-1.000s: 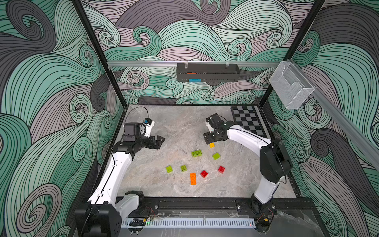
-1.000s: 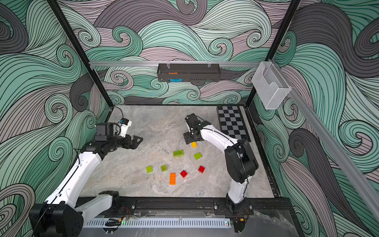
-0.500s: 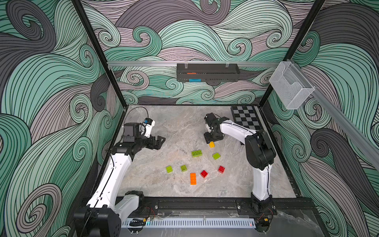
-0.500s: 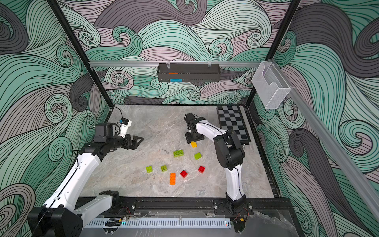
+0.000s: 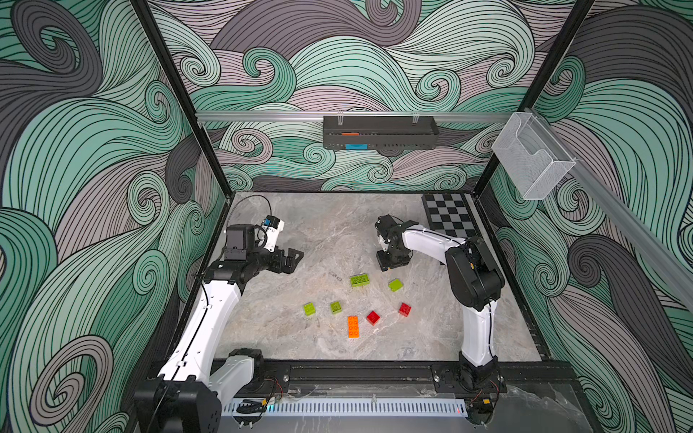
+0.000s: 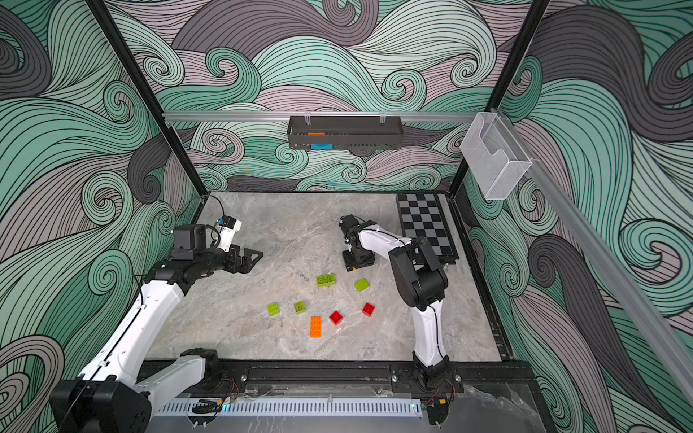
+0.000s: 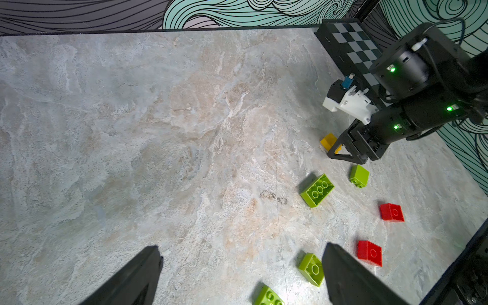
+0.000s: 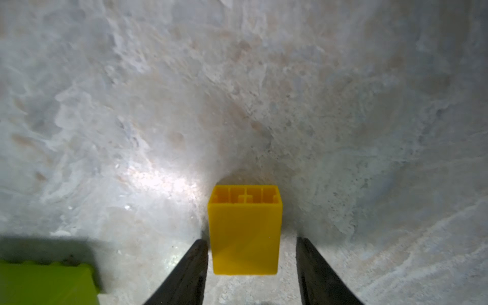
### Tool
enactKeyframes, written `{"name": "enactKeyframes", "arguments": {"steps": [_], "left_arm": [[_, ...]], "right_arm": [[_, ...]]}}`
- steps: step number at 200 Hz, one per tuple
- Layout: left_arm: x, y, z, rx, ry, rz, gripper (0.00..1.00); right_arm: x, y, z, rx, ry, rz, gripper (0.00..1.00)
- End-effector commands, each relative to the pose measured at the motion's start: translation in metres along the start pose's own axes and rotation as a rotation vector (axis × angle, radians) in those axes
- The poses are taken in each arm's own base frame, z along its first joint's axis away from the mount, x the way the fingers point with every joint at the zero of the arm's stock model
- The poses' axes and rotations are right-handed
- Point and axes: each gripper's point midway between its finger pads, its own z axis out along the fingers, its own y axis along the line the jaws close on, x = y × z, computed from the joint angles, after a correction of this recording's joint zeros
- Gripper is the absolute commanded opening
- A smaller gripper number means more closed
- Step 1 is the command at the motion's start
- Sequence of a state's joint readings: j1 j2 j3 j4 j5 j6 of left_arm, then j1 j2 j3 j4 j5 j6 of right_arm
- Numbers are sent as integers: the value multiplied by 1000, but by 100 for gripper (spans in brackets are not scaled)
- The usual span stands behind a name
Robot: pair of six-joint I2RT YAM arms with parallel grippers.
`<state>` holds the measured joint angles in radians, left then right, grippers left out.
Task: Assemble a giraffe with lego
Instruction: Pick up the lego brick from the center of the board.
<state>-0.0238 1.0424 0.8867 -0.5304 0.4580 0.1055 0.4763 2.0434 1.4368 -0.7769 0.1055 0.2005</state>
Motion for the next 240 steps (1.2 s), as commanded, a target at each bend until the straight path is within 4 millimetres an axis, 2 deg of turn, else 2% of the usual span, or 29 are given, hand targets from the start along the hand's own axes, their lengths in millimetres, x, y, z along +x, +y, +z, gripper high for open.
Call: {"name": "enactKeyframes", "arguments": {"steps": [1, 22, 61, 86, 133, 159, 187, 214, 240], "left_arm": [[-5, -5, -5, 16, -25, 20, 99], [-5, -8, -5, 26, -27, 22, 99], [-5, -8, -7, 21, -29, 28, 99], [-9, -14, -11, 51, -31, 24, 99], [-15, -25, -14, 102, -33, 14, 99], [-19, -42, -12, 184, -33, 30, 99], [-32, -67, -10, 243, -9, 104, 99], [-58, -92, 1, 273, -26, 229, 99], [-86, -130, 9, 344, -47, 363, 99]], "right_arm": [[-2, 1, 1, -21, -10, 9, 52], [1, 1, 6, -26, -5, 4, 47], [2, 3, 8, -40, -2, -4, 25], [1, 12, -7, -97, -30, -39, 13], [-6, 33, -88, -182, -262, -176, 12], [-5, 53, -132, -316, -402, -163, 10], [-8, 68, -180, -530, -462, 55, 3], [-25, 81, -230, -840, -524, 333, 0], [-39, 77, -258, -1052, -550, 592, 0]]}}
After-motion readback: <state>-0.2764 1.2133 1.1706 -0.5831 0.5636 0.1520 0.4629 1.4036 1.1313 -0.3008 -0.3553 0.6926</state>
